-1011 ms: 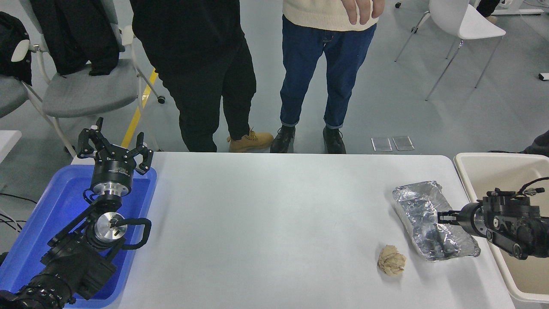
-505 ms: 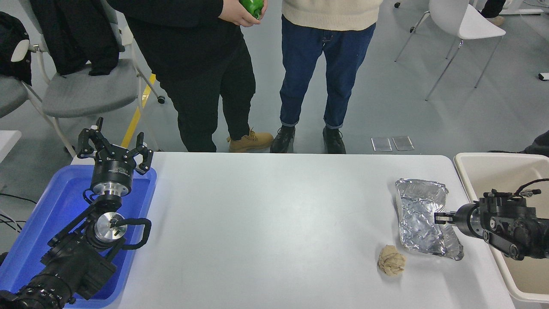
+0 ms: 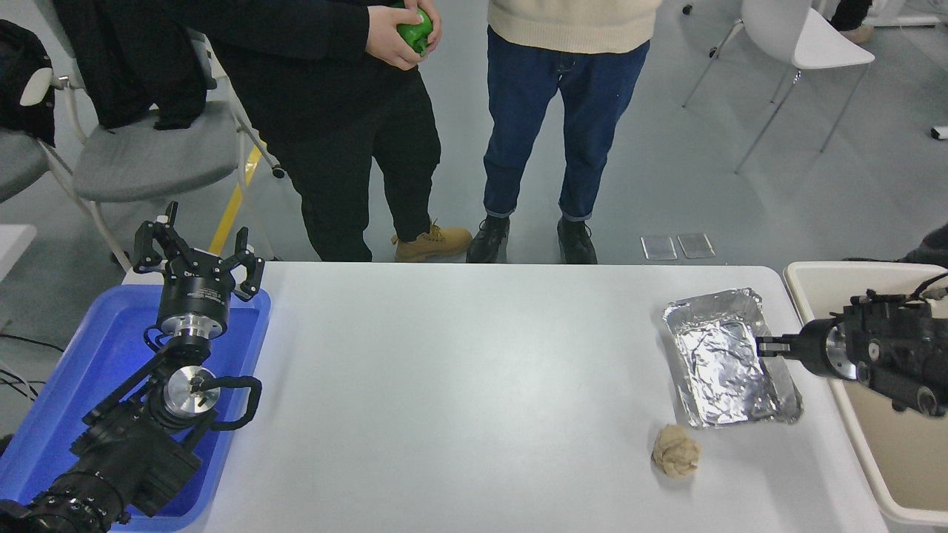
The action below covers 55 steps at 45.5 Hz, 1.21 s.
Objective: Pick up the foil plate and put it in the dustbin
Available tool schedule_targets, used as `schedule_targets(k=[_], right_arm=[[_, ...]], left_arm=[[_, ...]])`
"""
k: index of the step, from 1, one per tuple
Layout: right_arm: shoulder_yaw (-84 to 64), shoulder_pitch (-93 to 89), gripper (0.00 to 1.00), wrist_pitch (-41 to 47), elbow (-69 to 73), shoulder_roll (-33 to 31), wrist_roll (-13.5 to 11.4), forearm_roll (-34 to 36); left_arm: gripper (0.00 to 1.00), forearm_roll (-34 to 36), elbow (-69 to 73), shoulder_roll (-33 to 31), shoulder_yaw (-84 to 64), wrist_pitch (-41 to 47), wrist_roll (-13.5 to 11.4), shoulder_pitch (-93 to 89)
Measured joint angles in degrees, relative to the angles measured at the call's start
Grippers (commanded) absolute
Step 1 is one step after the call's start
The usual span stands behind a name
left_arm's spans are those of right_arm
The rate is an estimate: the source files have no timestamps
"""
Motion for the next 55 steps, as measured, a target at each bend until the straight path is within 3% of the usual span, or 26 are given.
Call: schedule_targets(k=[10, 24, 55], right_arm=[[-17.83, 23.00, 0.00, 1.63, 13.66, -4.14, 0.56, 2.86], [-36.26, 51.03, 0.00, 7.83, 26.69, -3.84, 1.55, 5.63], [-44.90, 64.24, 0.00, 14.16, 31.35, -4.85, 1.40, 5.74]], left_arm=[[0.99, 0.01, -0.04, 0.01, 0.07, 0.00, 0.02, -0.02], [0.99, 0.02, -0.06, 0.08, 0.04, 0.00, 0.08, 0.10], [0.99, 0.02, -0.05, 0.10, -0.08, 0.00, 0.14, 0.15]])
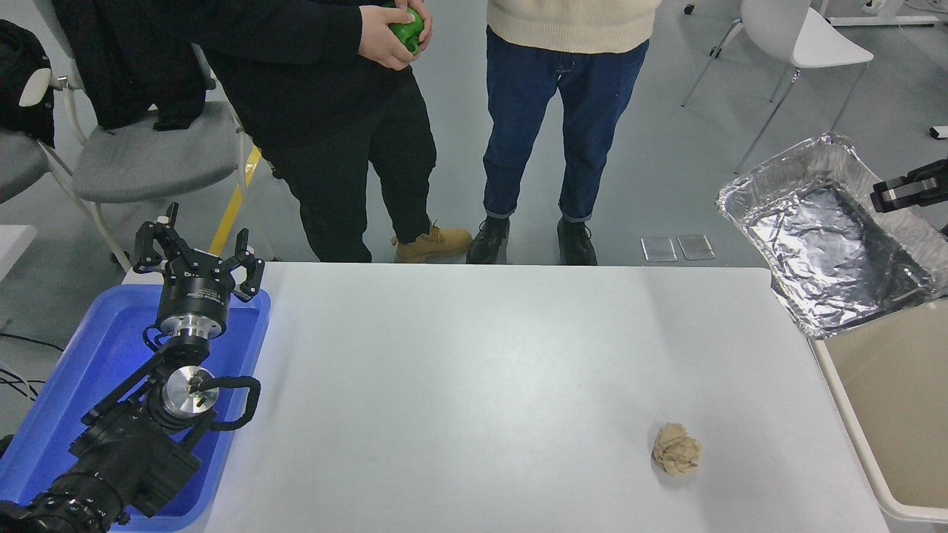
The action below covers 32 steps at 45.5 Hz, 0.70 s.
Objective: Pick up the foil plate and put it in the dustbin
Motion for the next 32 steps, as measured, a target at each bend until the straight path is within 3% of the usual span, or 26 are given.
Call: schedule_targets(k=[16, 25, 32], right_arm=[[0.68, -11.62, 0.00, -0.34, -14.32, -6.41, 1.53, -3.79], [13.28, -32.66, 0.00, -1.43, -32.15, -9.56, 4.35, -5.38], [25.47, -52.21, 0.00, -4.69, -46.63, -8.16, 5.82, -5.65]], left_arm=[[0.99, -0.07, 0.04, 0.00, 0.03, 0.00, -0.10, -0.07], [0.99, -0.09, 0.04, -0.02, 0.01, 0.00, -0.14, -0.06], [0.99, -0.09, 0.04, -0.01, 0.00, 0.00, -0.16, -0.09]])
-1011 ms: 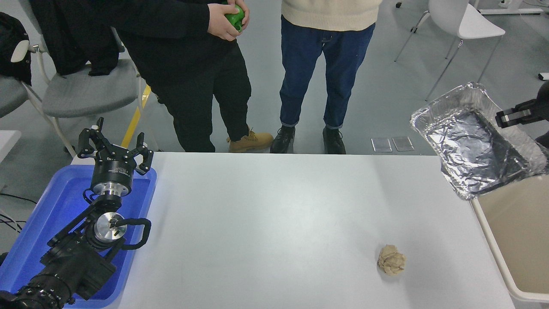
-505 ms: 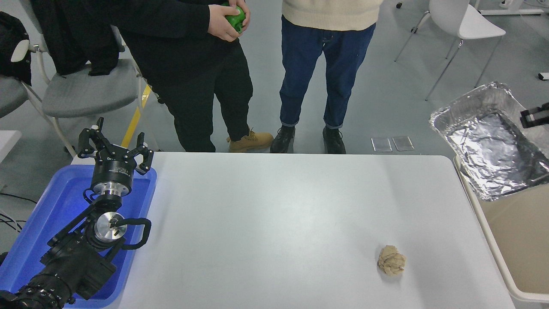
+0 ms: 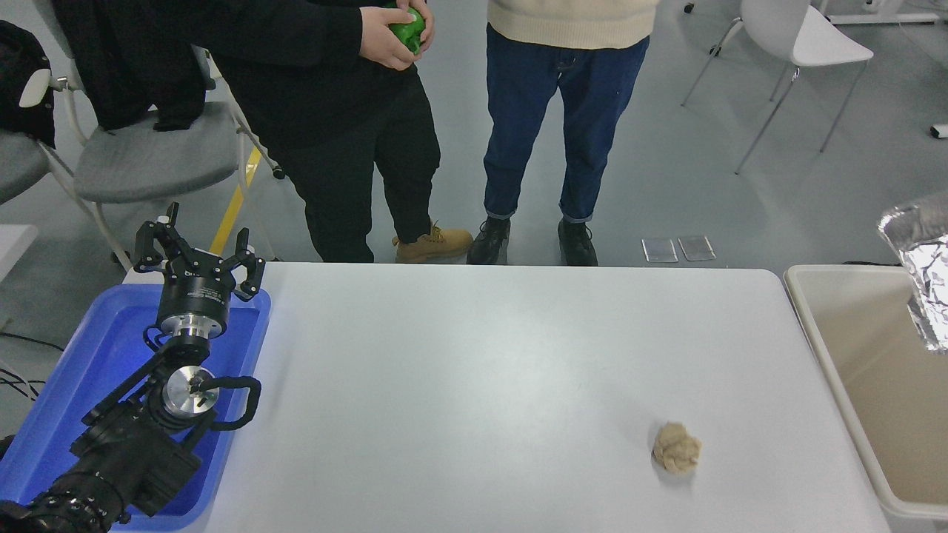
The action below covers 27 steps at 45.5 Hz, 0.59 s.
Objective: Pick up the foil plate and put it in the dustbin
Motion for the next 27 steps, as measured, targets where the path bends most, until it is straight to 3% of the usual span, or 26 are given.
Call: schedule_targets(k=[12, 27], right_arm=[[15.48, -25.87, 0.00, -6.64, -17.06, 7.01, 0.66, 2.01], [24.18, -38.19, 0.00, -10.20, -23.05, 13.56, -3.00, 6.35]], left_arm=[[0.99, 0.00, 0.02, 0.00, -0.01, 0.00, -0.05, 0.04], [0.99, -0.01, 0.04, 0.00, -0.01, 0.00, -0.09, 0.07]])
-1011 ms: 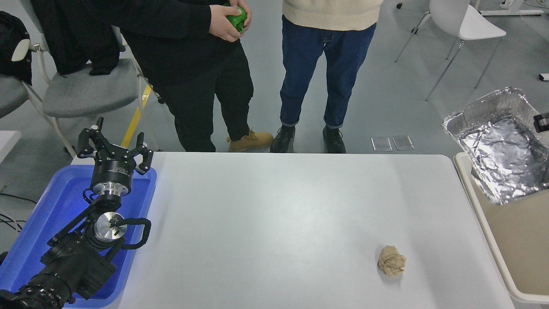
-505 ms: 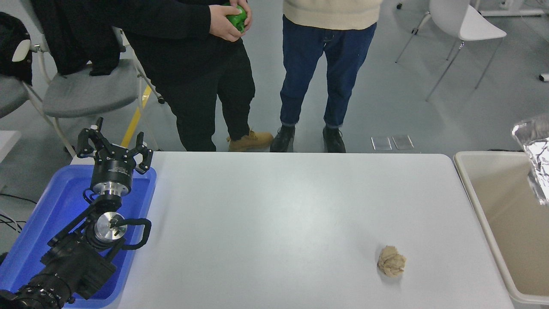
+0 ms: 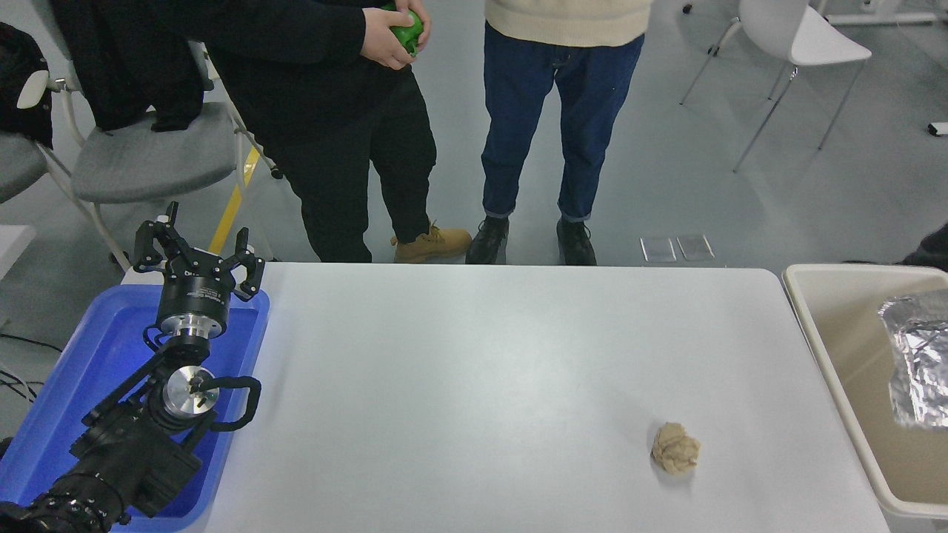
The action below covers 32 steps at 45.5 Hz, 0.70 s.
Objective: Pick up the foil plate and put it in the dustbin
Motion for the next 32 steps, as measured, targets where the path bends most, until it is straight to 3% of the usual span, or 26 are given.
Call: schedule_targets(k=[3, 4, 5, 6, 7, 32], right_arm=[[1.00, -0.99, 0.02, -0.33, -0.59, 0.66, -0.53, 0.40], [1.35, -1.37, 0.11, -0.42, -0.68, 0.91, -0.67, 0.53], [1.58, -1.59, 0.39, -0.47, -0.72, 1.07, -0.76, 0.61], [1.82, -1.78, 0.84, -0.51, -0.79, 1.20, -0.85, 0.68], [2.07, -1.97, 1.00, -0.57, -0.92, 1.31, -0.95, 0.75], [5.46, -1.31, 1.00, -0.72, 2.21, 1.84, -1.82, 1.84]], left_arm=[[0.99, 0.01, 0.00, 0.00, 0.00, 0.00, 0.00, 0.00], [0.99, 0.00, 0.00, 0.00, 0.00, 0.00, 0.00, 0.00], [0.99, 0.01, 0.00, 0.00, 0.00, 0.00, 0.00, 0.00], [0.99, 0.01, 0.00, 0.00, 0.00, 0.00, 0.00, 0.00], [0.99, 0.01, 0.00, 0.00, 0.00, 0.00, 0.00, 0.00], [0.99, 0.01, 0.00, 0.00, 0.00, 0.00, -0.02, 0.01]])
